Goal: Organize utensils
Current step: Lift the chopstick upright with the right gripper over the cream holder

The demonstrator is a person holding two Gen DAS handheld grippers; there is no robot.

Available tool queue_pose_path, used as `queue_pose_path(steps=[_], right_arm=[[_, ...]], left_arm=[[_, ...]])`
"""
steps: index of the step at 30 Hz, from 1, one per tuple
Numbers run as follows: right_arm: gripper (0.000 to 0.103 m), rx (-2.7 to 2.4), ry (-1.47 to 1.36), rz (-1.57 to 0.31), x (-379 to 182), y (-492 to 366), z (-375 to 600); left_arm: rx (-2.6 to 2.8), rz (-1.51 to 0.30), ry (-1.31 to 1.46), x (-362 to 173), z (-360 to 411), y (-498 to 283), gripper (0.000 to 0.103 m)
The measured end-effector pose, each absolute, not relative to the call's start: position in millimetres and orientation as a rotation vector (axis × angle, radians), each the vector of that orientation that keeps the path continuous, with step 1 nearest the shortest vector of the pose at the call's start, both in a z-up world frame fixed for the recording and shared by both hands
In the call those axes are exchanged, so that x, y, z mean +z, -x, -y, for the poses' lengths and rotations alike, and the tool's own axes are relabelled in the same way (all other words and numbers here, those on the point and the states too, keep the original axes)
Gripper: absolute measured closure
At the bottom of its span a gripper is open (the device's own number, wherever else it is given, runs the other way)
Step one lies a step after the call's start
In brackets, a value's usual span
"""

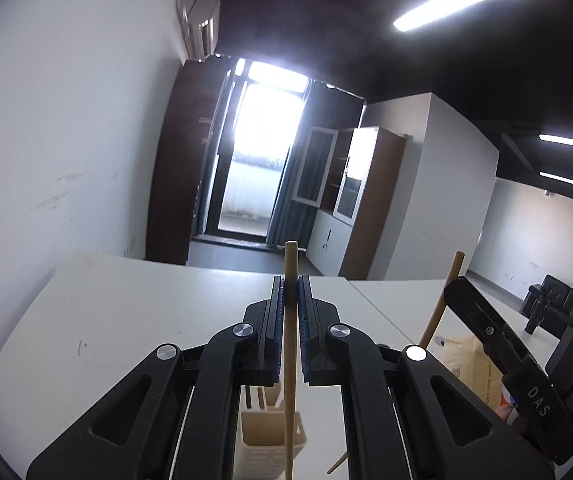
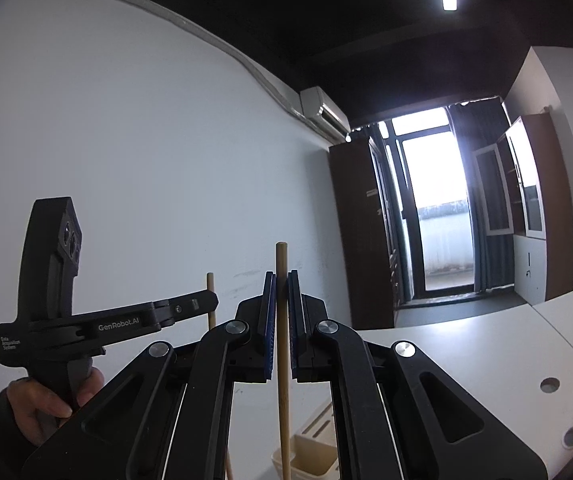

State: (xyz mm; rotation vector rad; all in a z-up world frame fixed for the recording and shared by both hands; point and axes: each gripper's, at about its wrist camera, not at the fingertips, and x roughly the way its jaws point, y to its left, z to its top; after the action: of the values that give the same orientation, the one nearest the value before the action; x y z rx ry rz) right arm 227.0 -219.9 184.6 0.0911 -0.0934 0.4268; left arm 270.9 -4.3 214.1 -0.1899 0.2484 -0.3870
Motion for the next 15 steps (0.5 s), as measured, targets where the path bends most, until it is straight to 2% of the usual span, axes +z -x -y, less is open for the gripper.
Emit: queue_pose_path(steps=[6,15], right_arm=[[0.096,0.391,-0.088,0.106,171.7,-254.0,217.1],[0.096,0.357,-0.088,0.024,138.1,-290.3,212.3]], left_arm=[[-0.358,-0.161,0.164,224.6,18.7,-296.4,0.097],[-0.335,-0.191,0.159,170.2,29.0,-323.9,0.097]])
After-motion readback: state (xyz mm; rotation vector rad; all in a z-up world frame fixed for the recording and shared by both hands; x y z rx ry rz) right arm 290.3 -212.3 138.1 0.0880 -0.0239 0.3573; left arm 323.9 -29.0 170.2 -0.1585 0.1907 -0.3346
